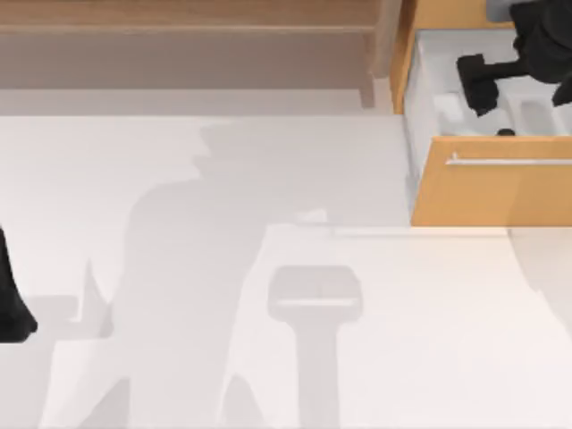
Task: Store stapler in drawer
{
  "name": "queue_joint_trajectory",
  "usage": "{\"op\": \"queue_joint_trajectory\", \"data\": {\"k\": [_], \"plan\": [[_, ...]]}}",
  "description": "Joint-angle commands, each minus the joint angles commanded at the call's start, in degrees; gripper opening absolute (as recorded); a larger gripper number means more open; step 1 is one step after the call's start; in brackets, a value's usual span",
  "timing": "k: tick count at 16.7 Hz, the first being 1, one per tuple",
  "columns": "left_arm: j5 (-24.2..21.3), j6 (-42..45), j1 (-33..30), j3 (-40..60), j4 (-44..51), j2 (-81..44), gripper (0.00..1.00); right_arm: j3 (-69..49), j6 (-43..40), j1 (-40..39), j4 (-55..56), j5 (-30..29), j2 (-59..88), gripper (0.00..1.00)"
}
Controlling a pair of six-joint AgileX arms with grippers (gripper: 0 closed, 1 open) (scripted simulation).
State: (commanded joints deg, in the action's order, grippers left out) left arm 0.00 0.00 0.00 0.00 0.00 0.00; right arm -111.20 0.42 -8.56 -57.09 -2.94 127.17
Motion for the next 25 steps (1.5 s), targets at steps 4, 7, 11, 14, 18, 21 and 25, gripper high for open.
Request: {"op": "queue_joint_trajectory", "data": {"k": [4, 7, 11, 14, 18, 21, 25], "plan": [[0.0, 0.0, 0.0, 0.0, 0.0, 0.0, 1.0, 13.0, -10.6, -2.9, 20.6, -2.5, -11.6, 1.0], [0.0, 0.0, 0.0, 0.0, 0.0, 0.0, 1.0, 25.3, -20.3, -6.9, 39.3, -4.2, -18.9, 1.0], [0.0, 0.0, 0.0, 0.0, 0.0, 0.0, 1.0, 43.7, -34.8, -13.6, 66.2, -5.7, -25.1, 1.0], [0.0, 0.0, 0.0, 0.0, 0.0, 0.0, 1.0, 58.1, -46.4, -18.4, 86.8, -6.8, -26.8, 1.0], [0.0, 0.0, 0.0, 0.0, 0.0, 0.0, 1.0, 76.1, -61.7, -22.2, 112.9, -8.6, -25.4, 1.0], [0.0, 0.0, 0.0, 0.0, 0.0, 0.0, 1.0, 86.9, -72.1, -21.8, 130.5, -10.8, -22.4, 1.0], [0.0, 0.0, 0.0, 0.0, 0.0, 0.0, 1.0, 95.7, -83.3, -16.8, 148.2, -15.0, -17.6, 1.0]]}}
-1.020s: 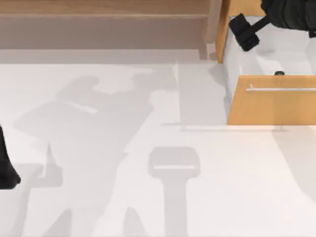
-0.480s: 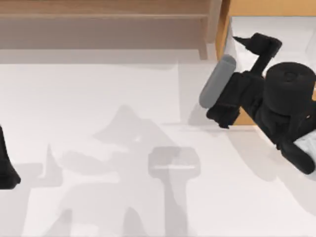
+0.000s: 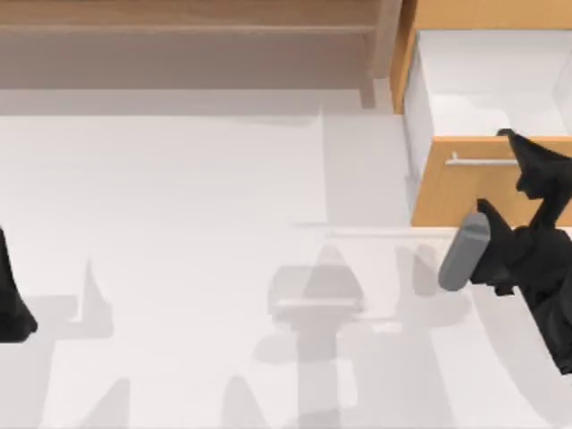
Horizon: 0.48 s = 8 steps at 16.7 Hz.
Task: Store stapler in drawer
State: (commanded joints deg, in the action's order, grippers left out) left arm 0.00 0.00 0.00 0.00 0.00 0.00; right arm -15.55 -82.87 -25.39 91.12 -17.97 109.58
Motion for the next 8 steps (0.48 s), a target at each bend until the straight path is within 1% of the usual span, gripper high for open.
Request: {"op": "queue_joint_trajectory", "data": {"k": [2, 4, 8], "plan": [[0.0, 0.0, 0.0, 0.0, 0.0, 0.0, 1.0, 2.1, -3.6, 2.9, 5.5, -2.0, 2.0, 1.0], [0.0, 0.0, 0.0, 0.0, 0.0, 0.0, 1.0, 3.0, -5.7, 5.0, 8.8, -3.4, 3.4, 1.0], [0.0, 0.0, 0.0, 0.0, 0.0, 0.0, 1.0, 3.2, -6.2, 5.5, 9.6, -3.7, 3.7, 1.0]]}}
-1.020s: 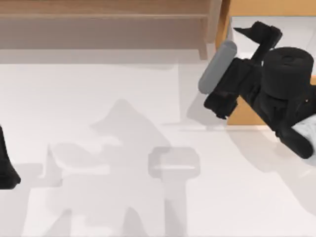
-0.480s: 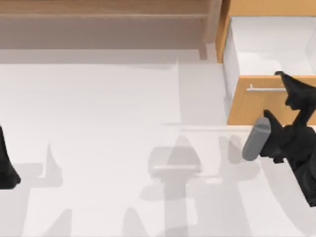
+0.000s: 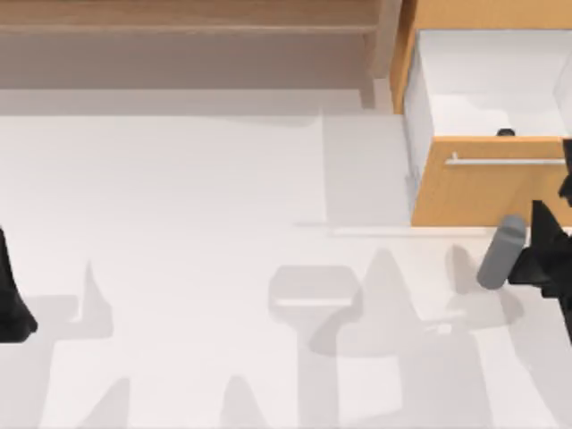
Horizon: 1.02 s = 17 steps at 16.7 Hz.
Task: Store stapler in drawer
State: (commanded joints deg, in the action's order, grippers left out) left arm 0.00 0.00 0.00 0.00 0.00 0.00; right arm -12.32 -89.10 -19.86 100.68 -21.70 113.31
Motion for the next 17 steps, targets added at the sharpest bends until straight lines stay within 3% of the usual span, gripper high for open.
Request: {"op": "queue_joint_trajectory", "data": {"k": [12, 17], "plan": [[0.0, 0.0, 0.0, 0.0, 0.0, 0.0, 1.0, -5.4, 0.0, 2.2, -4.4, 2.2, 0.9, 1.0], [0.0, 0.0, 0.0, 0.0, 0.0, 0.0, 1.0, -5.4, 0.0, 2.2, -4.4, 2.2, 0.9, 0.62]]}}
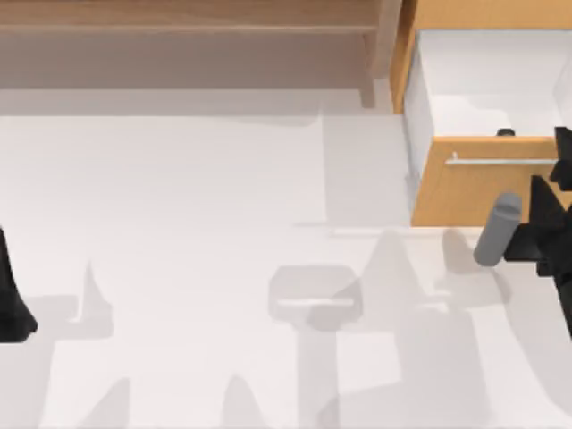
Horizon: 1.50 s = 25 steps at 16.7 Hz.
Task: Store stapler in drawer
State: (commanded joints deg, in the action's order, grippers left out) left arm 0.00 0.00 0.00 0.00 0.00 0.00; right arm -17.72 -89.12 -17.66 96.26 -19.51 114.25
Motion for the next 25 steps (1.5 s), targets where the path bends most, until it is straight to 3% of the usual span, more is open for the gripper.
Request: {"op": "queue_joint_trajectory", "data": {"k": [8, 18, 25], "plan": [[0.0, 0.0, 0.0, 0.0, 0.0, 0.0, 1.0, 0.0, 0.0, 0.0, 0.0, 0.0, 0.0, 0.02], [0.0, 0.0, 0.0, 0.0, 0.0, 0.0, 1.0, -0.1, 0.1, 0.0, -0.3, 0.1, 0.2, 0.0], [0.0, 0.0, 0.0, 0.0, 0.0, 0.0, 1.0, -9.5, 0.2, 2.6, -6.6, 2.5, 3.1, 0.0]]}}
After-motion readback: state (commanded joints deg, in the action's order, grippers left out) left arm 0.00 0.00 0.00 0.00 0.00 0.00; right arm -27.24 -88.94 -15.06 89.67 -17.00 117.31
